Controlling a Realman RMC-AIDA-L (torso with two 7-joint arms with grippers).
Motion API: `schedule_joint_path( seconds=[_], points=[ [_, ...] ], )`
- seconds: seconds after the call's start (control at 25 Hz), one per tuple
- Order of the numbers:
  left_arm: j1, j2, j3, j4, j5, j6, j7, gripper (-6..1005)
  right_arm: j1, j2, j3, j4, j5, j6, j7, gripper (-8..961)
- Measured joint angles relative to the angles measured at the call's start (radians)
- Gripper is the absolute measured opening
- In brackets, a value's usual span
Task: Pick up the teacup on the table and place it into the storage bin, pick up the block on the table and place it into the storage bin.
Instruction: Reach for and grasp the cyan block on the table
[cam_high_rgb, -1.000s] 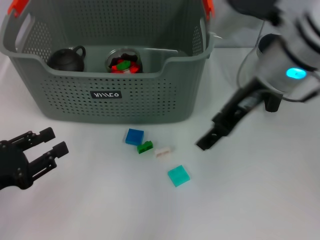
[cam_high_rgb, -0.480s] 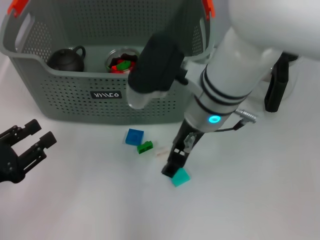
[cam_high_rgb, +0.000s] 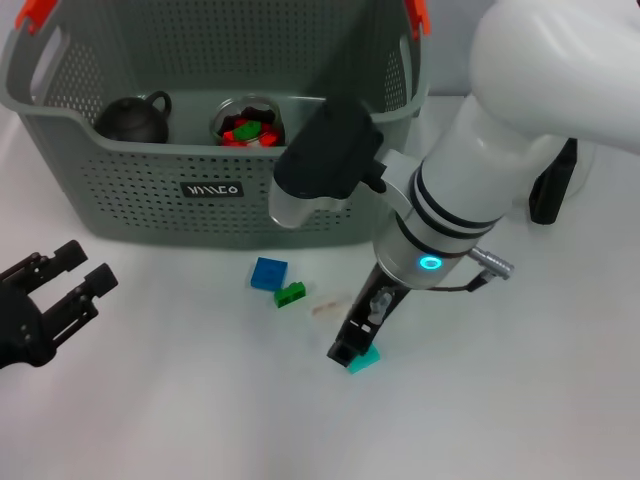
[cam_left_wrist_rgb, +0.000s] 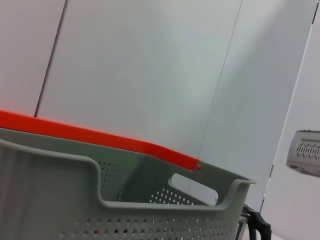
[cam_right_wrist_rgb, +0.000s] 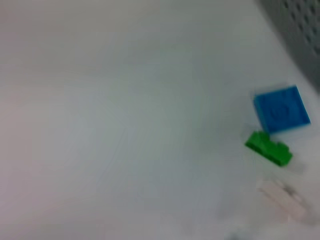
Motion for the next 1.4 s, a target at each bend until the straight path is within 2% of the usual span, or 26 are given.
schedule_joint_path(
  seconds=[0.16, 0.4, 0.8, 1.4],
  points=[
    [-0.003, -0.001, 0.0, -0.009, 0.0, -0.002, 0.006, 532, -0.005, -0.001, -0.01, 0.012, -0.001, 0.006, -0.005, 553],
    [-0.006, -0.002, 0.001, -0.017, 0.007, -0.026, 0.014, 532, -0.008, 0.0, -0.05, 0.015, 0.0, 0.011, -0.077, 559],
    [-0.007, -0.002, 0.004, -0.027, 0.008, -0.041, 0.014, 531, -0.017, 0.004, -0.061, 0.007, 0.002, 0.034, -0.289, 560],
    [-0.009, -0.002, 0.001, -0.035, 0.003, -0.049, 0.014, 532, -0.017, 0.003, -0.068, 0.048, 0.049, 0.088, -0.401, 558]
  ],
)
